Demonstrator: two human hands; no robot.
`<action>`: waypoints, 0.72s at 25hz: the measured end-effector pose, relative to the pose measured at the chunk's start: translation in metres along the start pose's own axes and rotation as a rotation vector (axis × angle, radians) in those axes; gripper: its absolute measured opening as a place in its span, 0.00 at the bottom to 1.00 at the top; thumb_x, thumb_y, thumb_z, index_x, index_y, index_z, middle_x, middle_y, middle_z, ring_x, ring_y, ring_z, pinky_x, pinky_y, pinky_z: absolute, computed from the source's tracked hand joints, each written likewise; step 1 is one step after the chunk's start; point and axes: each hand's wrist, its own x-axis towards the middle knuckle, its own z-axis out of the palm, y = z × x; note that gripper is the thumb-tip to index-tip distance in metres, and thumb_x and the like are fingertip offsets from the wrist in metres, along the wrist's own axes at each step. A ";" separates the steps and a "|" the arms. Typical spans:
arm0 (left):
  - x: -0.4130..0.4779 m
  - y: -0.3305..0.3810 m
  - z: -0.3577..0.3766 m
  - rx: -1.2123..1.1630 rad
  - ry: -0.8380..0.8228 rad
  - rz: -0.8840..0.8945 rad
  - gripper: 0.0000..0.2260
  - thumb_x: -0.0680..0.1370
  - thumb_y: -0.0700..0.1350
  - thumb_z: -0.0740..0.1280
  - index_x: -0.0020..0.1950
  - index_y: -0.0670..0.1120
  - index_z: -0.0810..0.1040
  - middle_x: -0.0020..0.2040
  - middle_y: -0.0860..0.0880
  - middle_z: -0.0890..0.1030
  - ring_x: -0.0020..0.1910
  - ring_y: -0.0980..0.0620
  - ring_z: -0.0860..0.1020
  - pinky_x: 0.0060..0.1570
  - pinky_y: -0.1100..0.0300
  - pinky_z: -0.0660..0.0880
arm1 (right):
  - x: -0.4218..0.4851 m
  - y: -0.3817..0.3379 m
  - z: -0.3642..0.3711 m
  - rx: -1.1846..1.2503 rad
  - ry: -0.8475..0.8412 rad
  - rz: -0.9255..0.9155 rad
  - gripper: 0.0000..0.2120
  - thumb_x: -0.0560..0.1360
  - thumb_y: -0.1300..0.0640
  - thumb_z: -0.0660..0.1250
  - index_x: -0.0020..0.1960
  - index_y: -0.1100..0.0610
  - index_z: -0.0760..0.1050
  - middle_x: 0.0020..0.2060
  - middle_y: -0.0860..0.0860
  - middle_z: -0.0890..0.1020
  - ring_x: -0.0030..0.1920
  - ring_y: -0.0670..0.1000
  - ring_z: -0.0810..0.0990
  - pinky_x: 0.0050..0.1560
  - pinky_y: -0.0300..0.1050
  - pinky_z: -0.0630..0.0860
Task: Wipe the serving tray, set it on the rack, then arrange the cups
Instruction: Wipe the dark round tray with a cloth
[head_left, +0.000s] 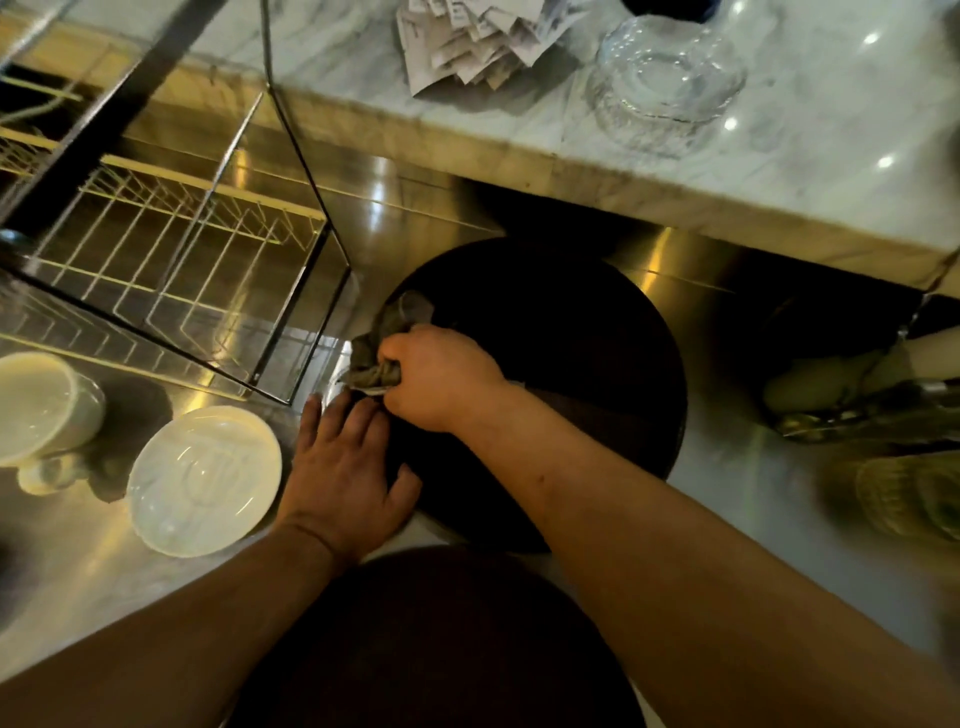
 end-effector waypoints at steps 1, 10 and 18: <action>0.000 0.000 0.001 0.001 0.004 -0.005 0.29 0.73 0.58 0.59 0.68 0.41 0.73 0.66 0.40 0.77 0.72 0.37 0.67 0.75 0.31 0.59 | -0.008 0.002 0.000 0.007 0.051 0.021 0.14 0.71 0.53 0.69 0.56 0.49 0.79 0.51 0.54 0.77 0.50 0.59 0.79 0.43 0.46 0.73; -0.002 0.005 -0.005 -0.075 -0.022 -0.044 0.35 0.73 0.59 0.56 0.77 0.44 0.69 0.78 0.43 0.70 0.79 0.39 0.61 0.80 0.37 0.51 | -0.189 0.083 -0.035 0.414 0.765 0.454 0.16 0.68 0.54 0.68 0.54 0.41 0.73 0.50 0.43 0.72 0.46 0.39 0.74 0.41 0.40 0.75; -0.004 0.005 -0.007 -0.084 -0.047 -0.039 0.35 0.74 0.60 0.55 0.78 0.44 0.67 0.79 0.42 0.68 0.79 0.39 0.60 0.80 0.37 0.50 | -0.310 0.123 -0.017 0.174 0.905 0.736 0.22 0.68 0.60 0.72 0.59 0.45 0.74 0.55 0.48 0.71 0.50 0.46 0.72 0.44 0.39 0.71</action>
